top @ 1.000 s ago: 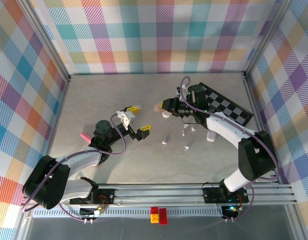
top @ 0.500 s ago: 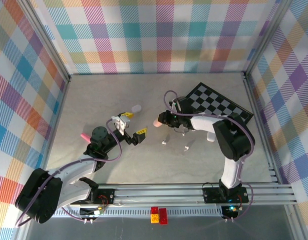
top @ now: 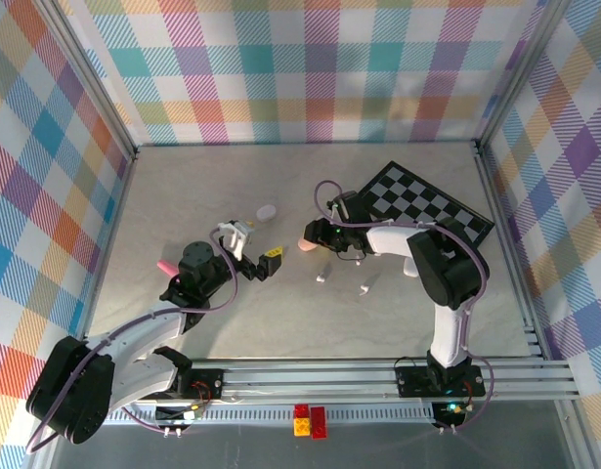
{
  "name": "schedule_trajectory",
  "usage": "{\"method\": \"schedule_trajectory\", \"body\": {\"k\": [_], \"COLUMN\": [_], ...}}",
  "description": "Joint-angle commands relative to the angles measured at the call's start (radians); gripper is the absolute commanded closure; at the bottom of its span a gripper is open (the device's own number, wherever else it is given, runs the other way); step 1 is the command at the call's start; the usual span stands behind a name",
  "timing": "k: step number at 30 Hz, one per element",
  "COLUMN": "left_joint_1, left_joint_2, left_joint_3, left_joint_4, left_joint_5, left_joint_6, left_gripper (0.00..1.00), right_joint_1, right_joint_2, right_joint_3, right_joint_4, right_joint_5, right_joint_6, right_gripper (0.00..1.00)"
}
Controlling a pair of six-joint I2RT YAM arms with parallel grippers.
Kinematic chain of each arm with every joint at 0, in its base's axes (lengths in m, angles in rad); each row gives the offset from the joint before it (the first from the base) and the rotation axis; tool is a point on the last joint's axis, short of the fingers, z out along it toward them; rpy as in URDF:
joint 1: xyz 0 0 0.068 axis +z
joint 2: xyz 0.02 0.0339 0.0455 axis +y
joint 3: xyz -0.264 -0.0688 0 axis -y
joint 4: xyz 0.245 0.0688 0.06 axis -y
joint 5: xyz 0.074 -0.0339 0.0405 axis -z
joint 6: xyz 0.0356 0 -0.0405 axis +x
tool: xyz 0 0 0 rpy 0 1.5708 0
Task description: Insert the wireless bluetooth earbuds into the charging case
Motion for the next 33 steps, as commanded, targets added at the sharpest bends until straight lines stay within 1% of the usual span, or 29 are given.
{"method": "schedule_trajectory", "body": {"k": [1,3,7,10,13,16,18,20,22,26,33], "left_joint_1": [0.000,0.001,0.012,0.017,0.017,0.017,0.018,0.018,0.018,0.018,0.020], "left_joint_2": [-0.030,-0.027,0.003,0.073,0.164,0.238,0.304,0.389,0.467,0.619,0.938], "left_joint_3": [0.089,0.146,0.263,0.386,0.526,0.624,0.702,0.802,0.896,1.085,1.409], "left_joint_4": [-0.162,-0.265,-0.437,-0.601,-0.760,-0.821,-0.879,-0.991,-1.073,-1.246,-1.505], "left_joint_5": [-0.105,-0.140,-0.166,-0.211,-0.240,-0.274,-0.308,-0.374,-0.411,-0.422,-0.463], "left_joint_6": [-0.018,-0.018,0.011,0.056,0.100,0.108,0.124,0.126,0.127,0.161,0.224], "left_gripper": [0.00,0.00,0.00,0.00,0.00,0.01,0.04,0.07,0.07,0.07,0.09], "right_joint_1": [0.000,0.000,0.000,0.000,0.000,0.000,0.000,0.000,0.000,0.000,0.000], "right_joint_2": [-0.096,-0.135,-0.221,-0.288,-0.357,-0.434,-0.486,-0.538,-0.576,-0.619,-0.633], "right_joint_3": [0.017,0.006,-0.031,-0.058,-0.094,-0.138,-0.167,-0.196,-0.222,-0.261,-0.287], "right_joint_4": [-0.062,-0.079,-0.117,-0.146,-0.155,-0.158,-0.161,-0.169,-0.171,-0.179,-0.178], "right_joint_5": [0.046,0.066,0.086,0.078,0.063,0.062,0.072,0.092,0.115,0.157,0.154], "right_joint_6": [-0.073,-0.095,-0.145,-0.196,-0.231,-0.249,-0.256,-0.264,-0.279,-0.294,-0.283], "right_gripper": [0.42,0.37,0.33,0.30,0.29,0.28,0.28,0.28,0.25,0.23,0.22]}}
